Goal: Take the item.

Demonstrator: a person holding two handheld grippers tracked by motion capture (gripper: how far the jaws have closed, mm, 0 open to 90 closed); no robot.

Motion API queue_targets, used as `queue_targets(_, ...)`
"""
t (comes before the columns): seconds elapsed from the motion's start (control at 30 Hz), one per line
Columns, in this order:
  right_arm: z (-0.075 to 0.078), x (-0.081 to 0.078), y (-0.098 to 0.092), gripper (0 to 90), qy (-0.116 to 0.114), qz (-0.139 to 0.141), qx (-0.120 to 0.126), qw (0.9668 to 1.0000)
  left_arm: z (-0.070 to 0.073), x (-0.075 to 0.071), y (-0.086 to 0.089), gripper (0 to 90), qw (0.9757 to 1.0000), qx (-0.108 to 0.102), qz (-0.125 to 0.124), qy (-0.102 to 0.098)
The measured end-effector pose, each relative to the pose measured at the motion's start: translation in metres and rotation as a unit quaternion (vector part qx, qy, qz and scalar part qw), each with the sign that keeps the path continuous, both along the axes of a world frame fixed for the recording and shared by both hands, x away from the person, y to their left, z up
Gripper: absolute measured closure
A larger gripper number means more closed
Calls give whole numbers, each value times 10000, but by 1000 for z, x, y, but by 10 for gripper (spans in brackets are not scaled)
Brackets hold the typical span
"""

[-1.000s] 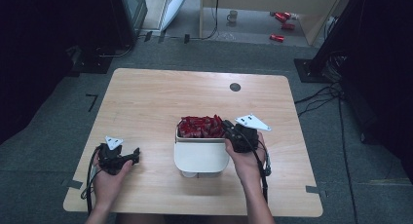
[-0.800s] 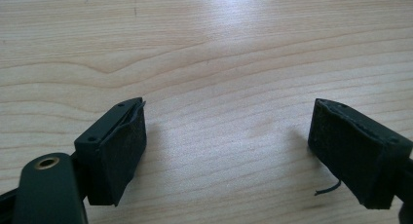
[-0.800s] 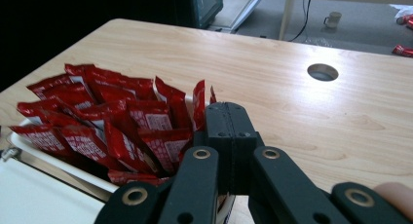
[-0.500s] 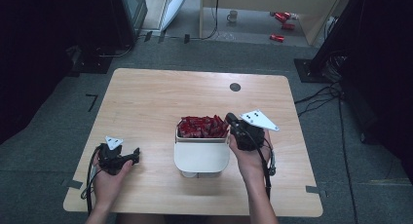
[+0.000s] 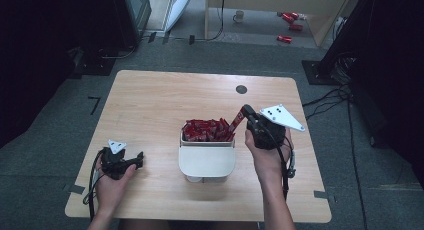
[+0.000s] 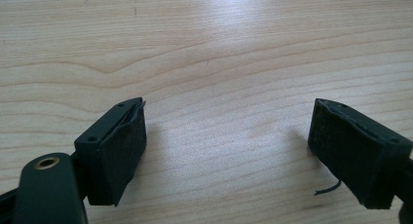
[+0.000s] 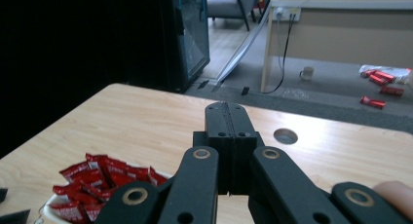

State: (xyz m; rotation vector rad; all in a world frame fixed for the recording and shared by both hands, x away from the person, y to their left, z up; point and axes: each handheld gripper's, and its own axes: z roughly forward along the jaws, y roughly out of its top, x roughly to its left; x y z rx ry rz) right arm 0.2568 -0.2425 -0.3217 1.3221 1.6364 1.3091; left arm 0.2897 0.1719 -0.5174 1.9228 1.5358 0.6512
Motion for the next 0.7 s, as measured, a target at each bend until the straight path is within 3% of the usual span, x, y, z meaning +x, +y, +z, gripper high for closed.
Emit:
queue_targets(0.3,18,-7,-3,900,-416,-107,-14,9991,0,0,0,146,10000,-12,12,-1)
queue_targets(0.43,32,-13,-7,900,-702,-215,-11,9973,0,0,0,146,10000,-10,9,-2)
queue_targets(0.6,39,-16,-13,900,-882,-403,-142,9952,0,0,0,146,10000,-10,9,-2)
queue_targets(0.7,34,-13,-18,900,-818,-486,-191,9953,0,0,0,146,10000,-11,10,-1)
